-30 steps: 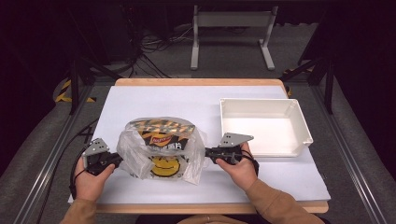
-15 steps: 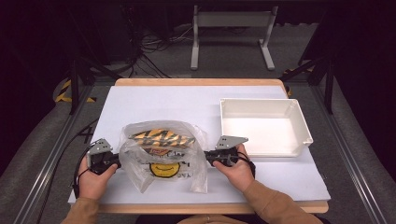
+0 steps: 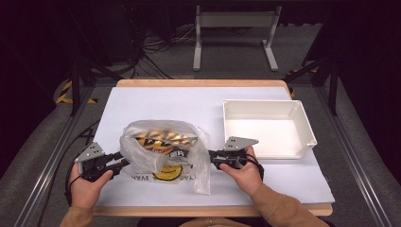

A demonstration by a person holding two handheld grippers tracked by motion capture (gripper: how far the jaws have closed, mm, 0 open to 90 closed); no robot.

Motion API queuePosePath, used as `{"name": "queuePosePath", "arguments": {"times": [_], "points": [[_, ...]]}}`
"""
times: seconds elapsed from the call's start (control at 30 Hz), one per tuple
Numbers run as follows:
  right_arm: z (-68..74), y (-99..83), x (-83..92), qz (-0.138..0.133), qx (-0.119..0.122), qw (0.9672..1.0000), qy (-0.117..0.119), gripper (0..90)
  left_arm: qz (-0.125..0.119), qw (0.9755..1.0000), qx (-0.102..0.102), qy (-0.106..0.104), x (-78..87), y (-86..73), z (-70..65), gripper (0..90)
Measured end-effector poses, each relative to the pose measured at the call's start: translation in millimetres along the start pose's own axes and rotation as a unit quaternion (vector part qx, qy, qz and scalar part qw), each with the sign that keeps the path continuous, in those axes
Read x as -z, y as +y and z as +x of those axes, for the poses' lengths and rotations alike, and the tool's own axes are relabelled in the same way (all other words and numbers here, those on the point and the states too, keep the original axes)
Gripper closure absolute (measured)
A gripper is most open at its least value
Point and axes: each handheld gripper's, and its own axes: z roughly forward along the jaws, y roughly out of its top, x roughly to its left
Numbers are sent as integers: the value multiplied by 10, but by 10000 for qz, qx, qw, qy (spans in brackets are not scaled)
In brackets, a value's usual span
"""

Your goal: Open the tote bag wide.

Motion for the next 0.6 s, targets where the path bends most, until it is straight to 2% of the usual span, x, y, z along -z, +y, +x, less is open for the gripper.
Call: {"name": "queuePosePath", "arguments": {"times": [0.13,0.33,0.53,0.6], "points": [[-6,33,111,-122,-22,9999,-39,717,-208,9998,27,-9,113,29,-26,522],[-24,82,275,-300,-69,9995,-117,687,-424,9991,-39,23,242,82,-68,466],[-30,134,438,-436,-45,9988,-215,651,-615,9979,-121,151,342,136,-121,403],[-34,144,504,-475,-54,9986,-234,614,-696,9973,-122,206,383,161,-145,363]]}}
